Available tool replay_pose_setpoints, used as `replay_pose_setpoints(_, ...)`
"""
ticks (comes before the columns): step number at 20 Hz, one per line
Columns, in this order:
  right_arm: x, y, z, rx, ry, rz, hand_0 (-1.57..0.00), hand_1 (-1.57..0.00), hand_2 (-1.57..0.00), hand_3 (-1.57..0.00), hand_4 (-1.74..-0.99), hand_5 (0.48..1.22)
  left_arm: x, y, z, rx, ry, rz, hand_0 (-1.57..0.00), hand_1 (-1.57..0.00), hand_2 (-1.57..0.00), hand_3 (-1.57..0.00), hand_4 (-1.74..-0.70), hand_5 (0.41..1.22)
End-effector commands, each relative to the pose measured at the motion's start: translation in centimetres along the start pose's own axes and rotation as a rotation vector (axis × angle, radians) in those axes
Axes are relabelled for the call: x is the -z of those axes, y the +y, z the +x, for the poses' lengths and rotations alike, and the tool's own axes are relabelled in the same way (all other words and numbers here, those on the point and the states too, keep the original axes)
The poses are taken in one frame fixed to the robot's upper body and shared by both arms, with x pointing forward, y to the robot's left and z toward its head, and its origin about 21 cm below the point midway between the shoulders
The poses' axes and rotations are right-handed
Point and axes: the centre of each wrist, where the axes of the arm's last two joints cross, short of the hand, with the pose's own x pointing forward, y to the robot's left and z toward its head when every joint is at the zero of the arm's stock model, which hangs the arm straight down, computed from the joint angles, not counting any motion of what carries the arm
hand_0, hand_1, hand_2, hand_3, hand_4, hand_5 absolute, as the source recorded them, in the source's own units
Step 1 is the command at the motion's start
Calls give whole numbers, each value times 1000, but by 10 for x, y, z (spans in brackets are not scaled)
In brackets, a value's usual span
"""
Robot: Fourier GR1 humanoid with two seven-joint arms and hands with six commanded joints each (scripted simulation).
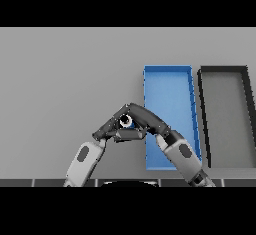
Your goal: Pick up the blue pipe and place it into the blue bin.
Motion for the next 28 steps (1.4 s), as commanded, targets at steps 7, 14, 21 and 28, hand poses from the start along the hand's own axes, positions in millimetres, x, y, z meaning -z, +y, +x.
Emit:
replay_pose_setpoints(7,2,5,-1,9,-28,-38,-1547,-1547,-1548,-1526,-1728,1182,-4,1,2,51,12,32,-1571,-1571,-1571,-1424,-1730,1221)
replay_pose_setpoints(14,7,10,6,3,41,-58,-1566,-1566,-1566,-1562,-1738,1213,-9,10,2,167,52,-36,-478,-439,-423,-381,-1136,1132)
replay_pose_setpoints(21,7,14,5,-20,37,-71,-1570,-1570,-1570,-1569,-1740,1219,-9,6,0,117,143,1,-100,-91,-88,-79,-969,603)
replay_pose_setpoints(28,5,3,20,140,-60,-89,-1571,-1571,-1571,-1571,-1741,1221,-13,9,-5,156,191,13,-20,-18,-18,-16,-916,474)
